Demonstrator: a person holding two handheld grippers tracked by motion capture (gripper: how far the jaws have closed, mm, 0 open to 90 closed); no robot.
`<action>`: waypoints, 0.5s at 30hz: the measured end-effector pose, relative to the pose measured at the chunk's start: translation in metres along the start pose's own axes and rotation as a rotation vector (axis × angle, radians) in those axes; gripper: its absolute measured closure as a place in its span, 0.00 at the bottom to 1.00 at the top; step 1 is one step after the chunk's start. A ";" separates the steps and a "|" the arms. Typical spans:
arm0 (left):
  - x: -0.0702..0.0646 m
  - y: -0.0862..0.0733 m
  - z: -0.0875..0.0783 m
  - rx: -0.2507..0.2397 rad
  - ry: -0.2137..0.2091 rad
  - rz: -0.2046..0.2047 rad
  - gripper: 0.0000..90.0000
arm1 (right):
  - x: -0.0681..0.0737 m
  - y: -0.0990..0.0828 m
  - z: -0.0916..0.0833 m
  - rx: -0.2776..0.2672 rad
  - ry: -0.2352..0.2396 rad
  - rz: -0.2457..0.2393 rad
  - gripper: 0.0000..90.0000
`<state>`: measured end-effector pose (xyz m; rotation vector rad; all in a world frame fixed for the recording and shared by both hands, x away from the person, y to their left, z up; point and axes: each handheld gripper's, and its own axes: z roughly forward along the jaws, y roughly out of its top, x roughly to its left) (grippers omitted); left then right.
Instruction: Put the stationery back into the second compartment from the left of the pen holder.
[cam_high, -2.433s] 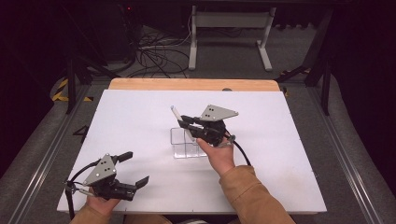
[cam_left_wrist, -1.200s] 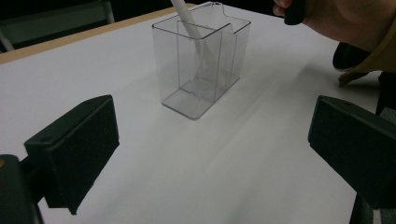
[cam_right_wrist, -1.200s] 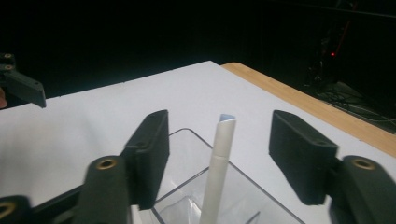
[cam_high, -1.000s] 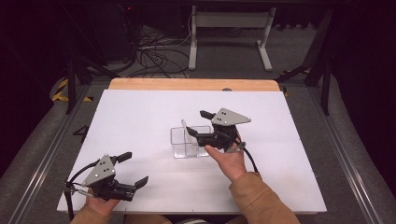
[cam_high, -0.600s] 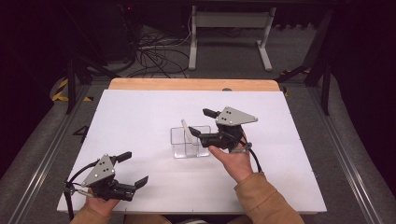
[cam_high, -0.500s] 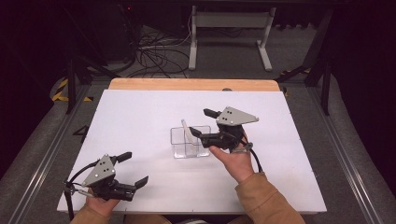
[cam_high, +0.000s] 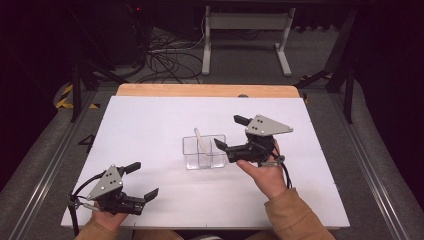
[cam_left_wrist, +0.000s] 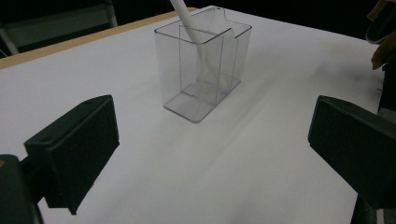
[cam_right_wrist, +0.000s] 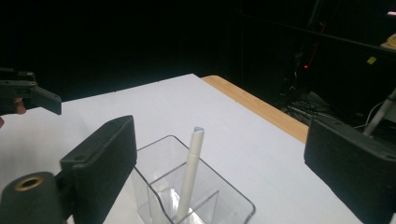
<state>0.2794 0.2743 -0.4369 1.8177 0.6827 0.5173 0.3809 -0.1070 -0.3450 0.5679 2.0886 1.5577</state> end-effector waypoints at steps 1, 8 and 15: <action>0.000 0.000 0.000 -0.001 0.000 -0.001 0.03 | -0.001 -0.001 -0.004 -0.004 -0.003 0.003 0.09; 0.000 0.001 -0.001 -0.009 0.003 -0.002 0.03 | -0.005 -0.014 -0.028 0.012 -0.036 0.003 0.06; -0.002 0.001 -0.002 -0.016 0.005 -0.010 0.03 | -0.011 -0.033 -0.046 0.023 -0.049 0.029 0.06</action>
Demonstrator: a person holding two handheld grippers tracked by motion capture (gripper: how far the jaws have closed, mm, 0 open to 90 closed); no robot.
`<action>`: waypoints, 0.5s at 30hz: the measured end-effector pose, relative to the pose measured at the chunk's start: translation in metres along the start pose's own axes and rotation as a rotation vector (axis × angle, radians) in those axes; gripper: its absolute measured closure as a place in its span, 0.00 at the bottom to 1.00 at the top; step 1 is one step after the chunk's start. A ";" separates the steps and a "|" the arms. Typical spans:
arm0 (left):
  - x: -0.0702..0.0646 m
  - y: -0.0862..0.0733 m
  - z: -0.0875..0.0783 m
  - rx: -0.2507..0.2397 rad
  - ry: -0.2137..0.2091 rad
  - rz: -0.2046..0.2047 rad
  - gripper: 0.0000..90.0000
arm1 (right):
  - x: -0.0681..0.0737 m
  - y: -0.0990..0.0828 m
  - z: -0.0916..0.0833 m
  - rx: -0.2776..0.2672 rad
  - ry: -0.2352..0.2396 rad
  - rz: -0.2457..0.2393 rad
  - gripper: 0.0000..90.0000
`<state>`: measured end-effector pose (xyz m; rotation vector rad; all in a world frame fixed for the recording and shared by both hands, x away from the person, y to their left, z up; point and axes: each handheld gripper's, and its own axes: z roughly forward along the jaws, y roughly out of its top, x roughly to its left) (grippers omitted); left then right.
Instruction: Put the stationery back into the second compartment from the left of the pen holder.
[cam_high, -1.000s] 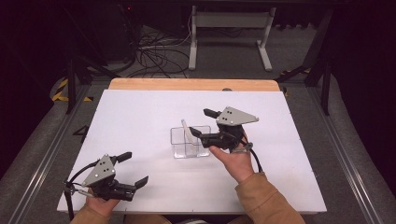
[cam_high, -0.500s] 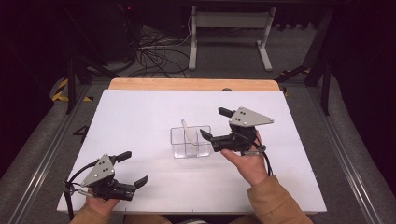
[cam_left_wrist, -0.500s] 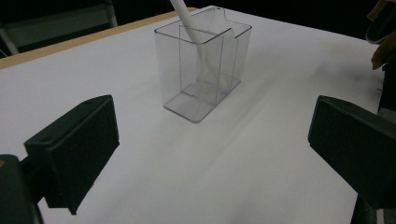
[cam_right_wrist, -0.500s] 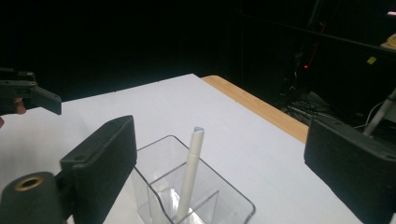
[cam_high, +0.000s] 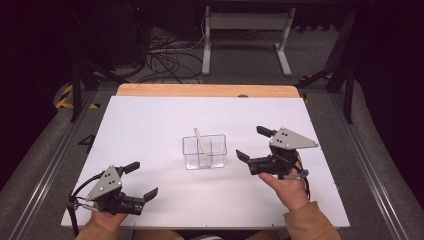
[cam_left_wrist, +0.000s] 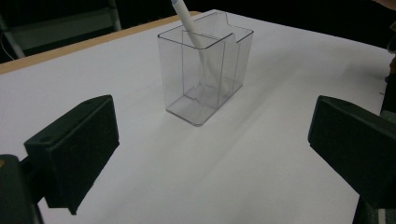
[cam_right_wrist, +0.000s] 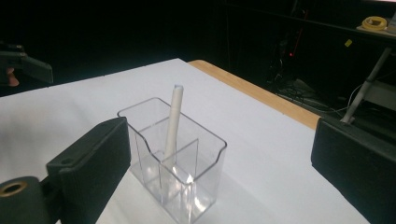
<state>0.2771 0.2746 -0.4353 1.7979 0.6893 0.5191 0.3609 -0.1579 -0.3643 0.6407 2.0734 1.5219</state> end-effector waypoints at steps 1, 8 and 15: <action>0.000 0.000 0.000 -0.001 0.001 0.000 0.03 | -0.001 -0.003 -0.002 0.003 -0.001 0.004 0.06; 0.000 -0.001 -0.003 -0.007 0.015 -0.004 0.03 | -0.008 -0.028 -0.014 0.037 -0.024 0.026 0.06; 0.000 -0.002 -0.005 -0.005 0.037 0.012 0.03 | -0.017 -0.058 -0.029 0.073 -0.036 0.062 0.06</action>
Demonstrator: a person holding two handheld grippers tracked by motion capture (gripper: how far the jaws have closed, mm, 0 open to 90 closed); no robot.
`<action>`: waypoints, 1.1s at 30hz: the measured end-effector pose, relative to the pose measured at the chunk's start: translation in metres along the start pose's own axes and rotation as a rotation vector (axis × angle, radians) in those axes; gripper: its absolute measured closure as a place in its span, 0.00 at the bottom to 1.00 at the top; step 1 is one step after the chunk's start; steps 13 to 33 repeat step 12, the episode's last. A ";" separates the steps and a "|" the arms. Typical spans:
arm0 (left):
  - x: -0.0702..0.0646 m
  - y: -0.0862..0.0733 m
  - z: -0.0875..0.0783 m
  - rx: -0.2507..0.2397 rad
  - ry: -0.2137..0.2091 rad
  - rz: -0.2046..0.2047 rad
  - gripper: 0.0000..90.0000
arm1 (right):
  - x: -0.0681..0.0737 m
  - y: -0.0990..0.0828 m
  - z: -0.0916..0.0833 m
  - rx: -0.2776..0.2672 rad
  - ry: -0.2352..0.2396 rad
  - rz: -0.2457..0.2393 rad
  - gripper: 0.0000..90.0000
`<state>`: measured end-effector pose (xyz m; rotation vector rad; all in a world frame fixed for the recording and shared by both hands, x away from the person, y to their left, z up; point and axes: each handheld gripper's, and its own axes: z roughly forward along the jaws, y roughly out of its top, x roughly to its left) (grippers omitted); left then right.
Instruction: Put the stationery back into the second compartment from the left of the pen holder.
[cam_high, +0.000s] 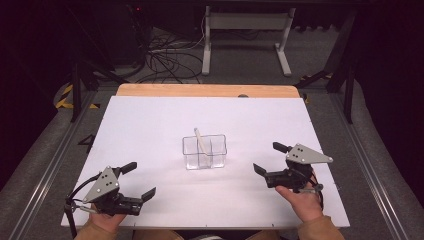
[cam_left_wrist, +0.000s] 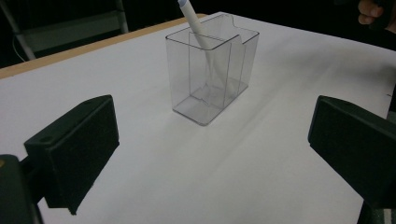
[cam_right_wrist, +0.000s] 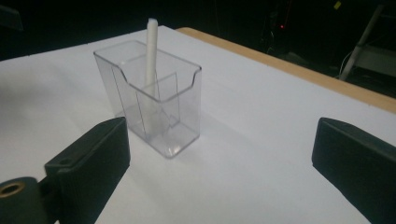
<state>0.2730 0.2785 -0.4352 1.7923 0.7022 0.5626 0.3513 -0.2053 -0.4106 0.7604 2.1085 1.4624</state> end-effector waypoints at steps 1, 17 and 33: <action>0.000 0.000 0.000 0.000 0.002 0.001 0.03 | -0.002 -0.006 -0.001 0.008 0.007 0.011 0.06; 0.001 -0.007 -0.004 -0.026 0.009 -0.016 0.02 | -0.009 -0.053 -0.013 0.054 -0.005 0.069 0.06; 0.001 -0.007 -0.004 -0.026 0.009 -0.016 0.02 | -0.009 -0.053 -0.013 0.054 -0.005 0.069 0.06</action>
